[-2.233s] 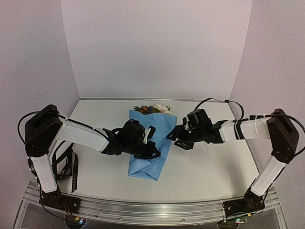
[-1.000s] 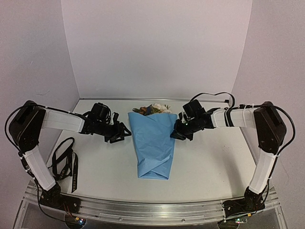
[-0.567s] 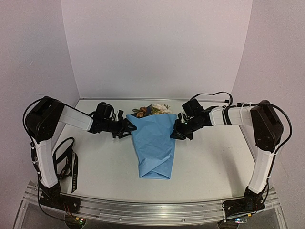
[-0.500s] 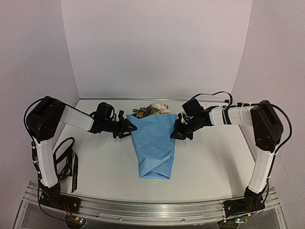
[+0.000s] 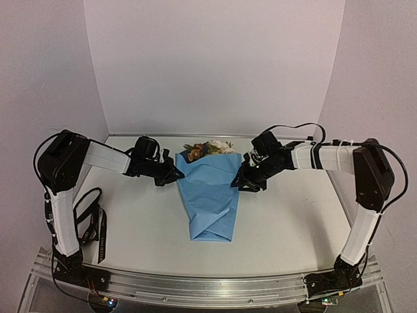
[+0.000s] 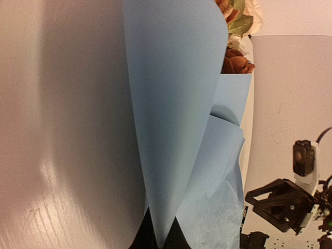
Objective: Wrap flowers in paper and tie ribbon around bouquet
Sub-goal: Press the fold line of the folded wrapping paper.
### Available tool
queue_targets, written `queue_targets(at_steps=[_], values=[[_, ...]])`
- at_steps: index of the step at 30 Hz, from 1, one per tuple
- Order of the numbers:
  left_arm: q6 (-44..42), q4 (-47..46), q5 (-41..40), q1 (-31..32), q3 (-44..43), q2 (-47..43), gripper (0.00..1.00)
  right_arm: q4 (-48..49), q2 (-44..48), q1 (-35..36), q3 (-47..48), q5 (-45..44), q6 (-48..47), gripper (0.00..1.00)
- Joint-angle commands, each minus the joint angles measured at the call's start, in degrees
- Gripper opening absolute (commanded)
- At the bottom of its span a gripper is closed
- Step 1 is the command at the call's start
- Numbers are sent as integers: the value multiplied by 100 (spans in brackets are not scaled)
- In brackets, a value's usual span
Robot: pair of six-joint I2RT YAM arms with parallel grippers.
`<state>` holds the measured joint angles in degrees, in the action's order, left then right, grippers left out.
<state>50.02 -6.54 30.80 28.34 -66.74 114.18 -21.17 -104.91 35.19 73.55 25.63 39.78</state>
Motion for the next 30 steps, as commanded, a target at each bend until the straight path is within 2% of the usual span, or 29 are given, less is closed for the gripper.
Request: queue_targets(at_steps=[1, 6, 12, 19, 24, 28, 30], values=[[70, 455, -476, 131, 16, -519, 0, 113, 816, 389, -446, 25, 73, 43], [131, 581, -679, 203, 65, -676, 0, 733, 1117, 794, -1124, -25, 414, 51], [132, 619, -716, 228, 29, -698, 0, 1137, 1128, 1294, -1550, -294, 735, 54], [125, 763, -708, 234, 4, -671, 0, 1996, 746, 1443, -1698, -305, 1296, 53], [85, 825, -709, 234, -32, -639, 0, 2485, 496, 1511, -1788, -243, 1605, 44], [-1, 919, -667, 234, -126, -570, 0, 2613, 416, 1537, -1833, -220, 1628, 28], [-93, 1037, -665, 226, -220, -530, 0, 2617, 409, 1570, -1841, -189, 1546, 17]])
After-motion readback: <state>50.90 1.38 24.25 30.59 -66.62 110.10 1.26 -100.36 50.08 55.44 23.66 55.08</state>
